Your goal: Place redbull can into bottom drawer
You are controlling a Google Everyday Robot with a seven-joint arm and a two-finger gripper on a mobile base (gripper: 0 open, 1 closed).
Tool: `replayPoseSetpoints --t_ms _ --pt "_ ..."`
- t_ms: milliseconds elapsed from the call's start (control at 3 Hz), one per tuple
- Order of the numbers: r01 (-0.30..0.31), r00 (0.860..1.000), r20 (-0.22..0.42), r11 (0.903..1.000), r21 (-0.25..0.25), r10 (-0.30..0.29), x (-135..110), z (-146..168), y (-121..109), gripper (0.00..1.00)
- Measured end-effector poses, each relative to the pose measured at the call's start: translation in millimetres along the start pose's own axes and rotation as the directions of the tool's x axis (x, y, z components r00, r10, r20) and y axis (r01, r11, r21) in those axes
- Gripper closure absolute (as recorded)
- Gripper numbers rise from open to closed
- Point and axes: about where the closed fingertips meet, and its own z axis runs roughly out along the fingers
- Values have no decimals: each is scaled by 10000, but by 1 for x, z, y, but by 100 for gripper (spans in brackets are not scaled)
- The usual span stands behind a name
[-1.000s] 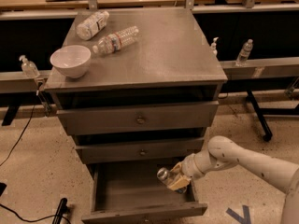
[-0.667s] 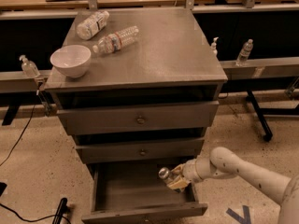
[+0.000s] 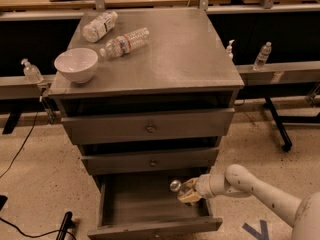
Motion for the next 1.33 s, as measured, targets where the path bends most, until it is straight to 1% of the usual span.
replayPoseSetpoints --t_ms 333,667,1000,1333 --pt "471 9989 65 9988 156 -472 -1 14 -13 100" --pt "834 9962 212 9942 680 -850 16 50 -35 100" --pt "927 9956 63 9926 786 -935 32 74 -41 100" --pt "584 9982 -143 9965 595 -576 47 91 -41 100"
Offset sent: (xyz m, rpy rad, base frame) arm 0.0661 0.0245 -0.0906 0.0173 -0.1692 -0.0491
